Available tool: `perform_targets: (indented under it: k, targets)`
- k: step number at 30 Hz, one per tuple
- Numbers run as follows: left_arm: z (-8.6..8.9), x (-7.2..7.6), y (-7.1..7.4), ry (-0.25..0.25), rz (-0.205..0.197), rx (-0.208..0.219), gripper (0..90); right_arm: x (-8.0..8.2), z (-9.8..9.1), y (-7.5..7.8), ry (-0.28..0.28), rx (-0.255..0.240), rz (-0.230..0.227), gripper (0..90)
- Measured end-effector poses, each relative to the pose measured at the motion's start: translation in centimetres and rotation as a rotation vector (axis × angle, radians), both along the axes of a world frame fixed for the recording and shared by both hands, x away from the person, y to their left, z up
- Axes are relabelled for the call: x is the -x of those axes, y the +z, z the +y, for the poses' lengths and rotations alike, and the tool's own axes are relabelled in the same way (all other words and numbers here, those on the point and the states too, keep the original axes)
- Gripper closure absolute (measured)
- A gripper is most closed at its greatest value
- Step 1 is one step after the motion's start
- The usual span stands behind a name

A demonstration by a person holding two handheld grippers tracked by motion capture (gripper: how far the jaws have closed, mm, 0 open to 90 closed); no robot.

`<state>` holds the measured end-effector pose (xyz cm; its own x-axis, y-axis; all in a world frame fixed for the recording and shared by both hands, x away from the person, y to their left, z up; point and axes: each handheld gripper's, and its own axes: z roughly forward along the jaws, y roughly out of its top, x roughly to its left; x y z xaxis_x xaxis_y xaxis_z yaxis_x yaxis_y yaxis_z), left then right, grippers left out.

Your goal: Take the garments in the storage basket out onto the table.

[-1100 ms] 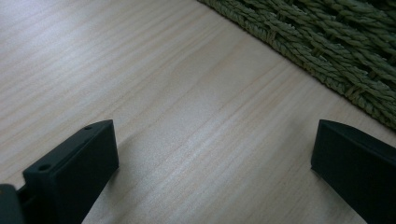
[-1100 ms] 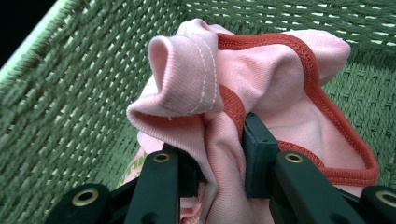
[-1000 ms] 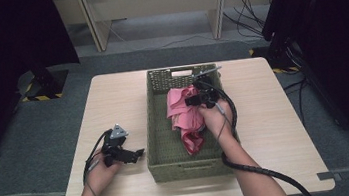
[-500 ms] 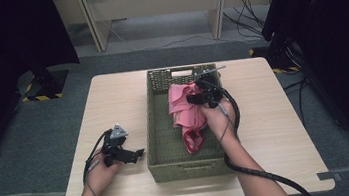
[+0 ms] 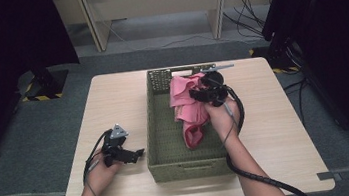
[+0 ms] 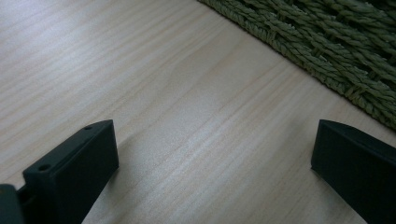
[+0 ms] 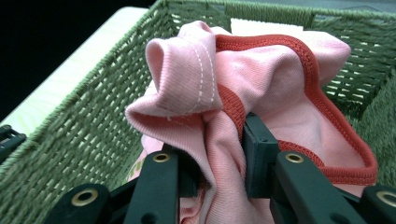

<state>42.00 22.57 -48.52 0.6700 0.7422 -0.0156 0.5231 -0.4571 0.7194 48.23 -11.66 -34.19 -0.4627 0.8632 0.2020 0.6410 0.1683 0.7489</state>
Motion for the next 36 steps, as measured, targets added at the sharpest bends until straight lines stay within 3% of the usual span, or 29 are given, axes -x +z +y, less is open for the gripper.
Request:
perform_targets:
  k: [6,14,36]
  targets:
    - [0.0,0.0,0.0,0.000,0.000,0.000,0.0,0.6,0.1,0.3,-0.005,0.037,-0.045,71.2]
    - [0.0,0.0,0.0,0.000,0.000,0.000,0.0,1.2,-0.2,0.7,-0.005,0.047,-0.078,71.3]
    - [0.0,0.0,0.0,-0.001,0.000,-0.001,0.0,2.3,-1.1,3.2,-0.003,0.023,-0.144,71.2]
